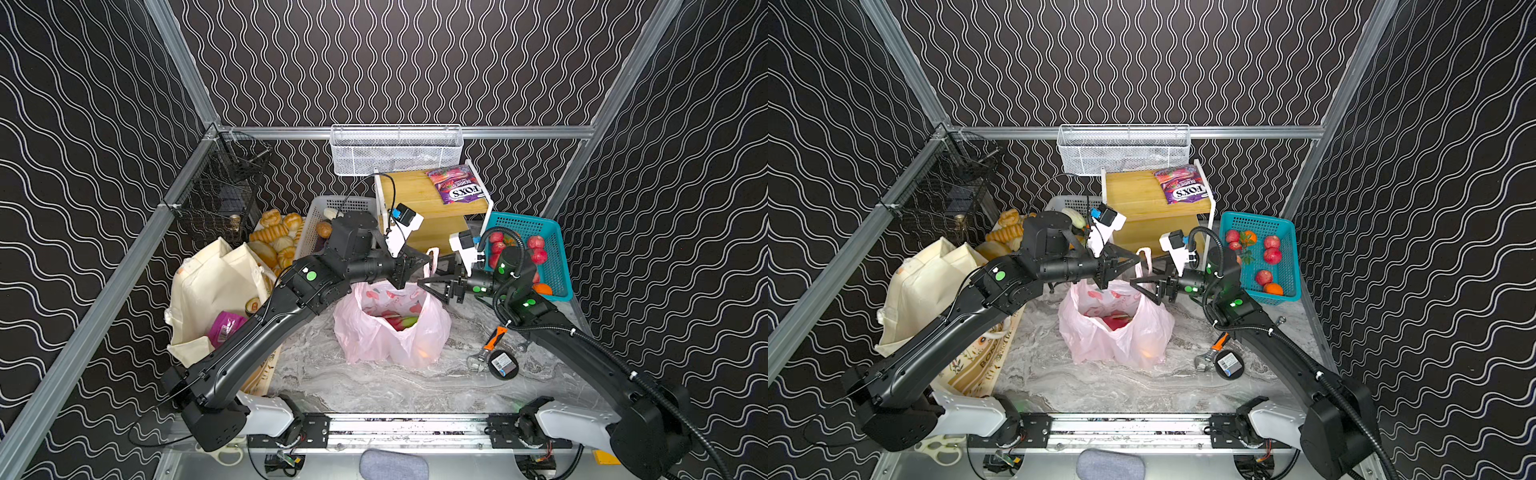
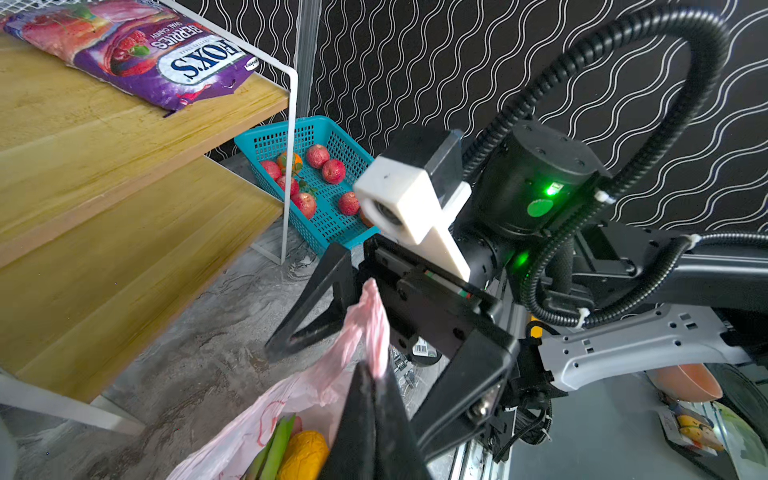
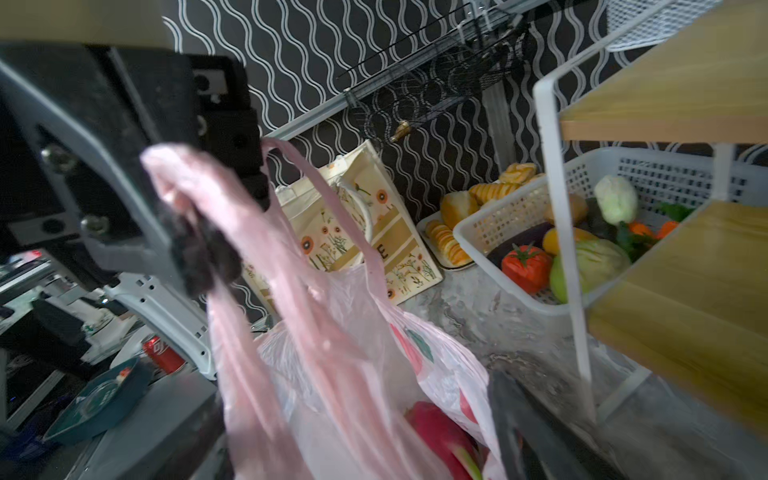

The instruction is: Place the mixed food into the grocery bags and tie them

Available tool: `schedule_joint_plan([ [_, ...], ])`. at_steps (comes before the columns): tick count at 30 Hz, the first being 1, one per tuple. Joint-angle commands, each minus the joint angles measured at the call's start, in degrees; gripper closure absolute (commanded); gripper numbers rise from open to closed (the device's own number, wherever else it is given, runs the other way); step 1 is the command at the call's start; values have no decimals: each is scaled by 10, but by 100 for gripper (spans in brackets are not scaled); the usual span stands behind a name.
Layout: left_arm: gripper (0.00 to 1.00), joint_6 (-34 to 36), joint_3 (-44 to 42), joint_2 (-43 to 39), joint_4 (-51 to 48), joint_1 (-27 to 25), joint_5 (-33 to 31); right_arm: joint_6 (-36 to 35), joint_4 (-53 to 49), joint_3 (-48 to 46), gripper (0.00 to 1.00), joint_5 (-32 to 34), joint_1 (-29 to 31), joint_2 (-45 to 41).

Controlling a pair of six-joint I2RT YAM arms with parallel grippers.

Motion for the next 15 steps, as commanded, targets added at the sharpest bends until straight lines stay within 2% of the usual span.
schedule_joint_plan([
  [1, 100, -3, -2, -6, 17, 1, -12, 52, 78, -13, 24, -20, 0, 8],
  [2, 100, -3, -2, -6, 19, 1, -15, 58, 82, -16, 27, -24, 1, 9],
  [5, 100, -3, -4, -8, 23, 0, -20, 66, 79, -21, 46, -31, 4, 9],
  [8, 100, -4, -6, -8, 26, 1, -18, 68, 94, -34, 58, -33, 3, 7],
  [12, 100, -7, -7, -5, 28, 0, -13, 76, 110, -34, 64, -45, 3, 12],
  [15, 100, -9, -5, -4, 26, 0, -12, 74, 110, -31, 73, -41, 4, 18],
])
